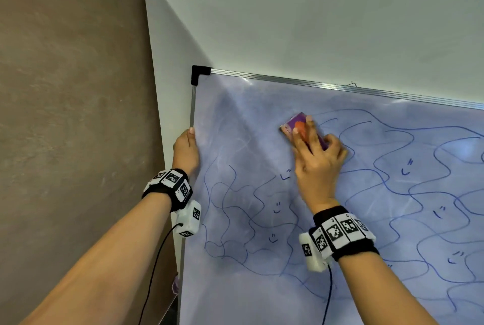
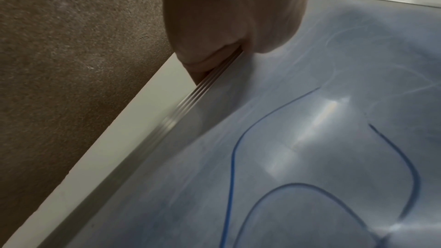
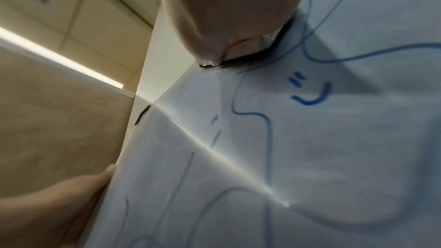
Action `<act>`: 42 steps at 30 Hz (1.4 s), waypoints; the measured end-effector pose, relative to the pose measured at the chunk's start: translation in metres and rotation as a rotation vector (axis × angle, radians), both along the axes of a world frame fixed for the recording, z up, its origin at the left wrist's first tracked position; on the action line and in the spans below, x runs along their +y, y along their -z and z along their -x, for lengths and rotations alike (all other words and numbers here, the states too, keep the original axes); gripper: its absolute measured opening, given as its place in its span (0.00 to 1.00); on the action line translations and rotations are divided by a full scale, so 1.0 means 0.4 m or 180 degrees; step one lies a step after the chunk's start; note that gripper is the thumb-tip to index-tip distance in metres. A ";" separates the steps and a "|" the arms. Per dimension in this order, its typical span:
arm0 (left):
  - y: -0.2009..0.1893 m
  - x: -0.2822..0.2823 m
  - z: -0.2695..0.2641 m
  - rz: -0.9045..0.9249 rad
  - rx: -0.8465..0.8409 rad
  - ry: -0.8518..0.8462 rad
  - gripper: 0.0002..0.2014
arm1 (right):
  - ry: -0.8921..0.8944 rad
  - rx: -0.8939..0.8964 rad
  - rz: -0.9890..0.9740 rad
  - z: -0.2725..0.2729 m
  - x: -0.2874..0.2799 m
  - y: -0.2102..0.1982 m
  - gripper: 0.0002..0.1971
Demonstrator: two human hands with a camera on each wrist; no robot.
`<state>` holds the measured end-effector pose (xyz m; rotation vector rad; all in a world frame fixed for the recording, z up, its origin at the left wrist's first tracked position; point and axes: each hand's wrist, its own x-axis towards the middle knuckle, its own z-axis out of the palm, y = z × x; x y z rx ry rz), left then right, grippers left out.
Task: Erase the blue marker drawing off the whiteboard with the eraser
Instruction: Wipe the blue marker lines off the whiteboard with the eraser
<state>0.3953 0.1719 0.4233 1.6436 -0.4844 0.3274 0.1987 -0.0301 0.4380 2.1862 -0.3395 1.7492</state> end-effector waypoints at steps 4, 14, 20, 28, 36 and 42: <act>0.000 -0.003 0.002 0.0041 0.0008 -0.0059 0.19 | 0.0216 -0.0467 -0.0388 -0.021 0.014 -0.042 0.21; 0.001 0.008 -0.009 -0.0273 0.0002 -0.0072 0.19 | -0.0360 0.0957 0.0290 -0.049 0.087 0.040 0.35; 0.013 0.014 -0.007 -0.0225 0.0081 0.0033 0.20 | -0.0289 0.0481 -0.0039 -0.079 0.102 0.006 0.28; 0.032 0.018 -0.010 -0.0183 0.0094 0.0113 0.20 | -0.0748 0.1315 0.0683 -0.067 0.116 0.121 0.36; 0.045 0.020 -0.011 -0.0101 0.0123 0.0116 0.19 | -0.0595 0.1163 0.0349 -0.108 0.145 0.095 0.36; 0.050 0.025 -0.010 -0.0195 0.0056 0.0135 0.20 | -0.0813 0.1778 0.1089 -0.093 0.143 0.254 0.24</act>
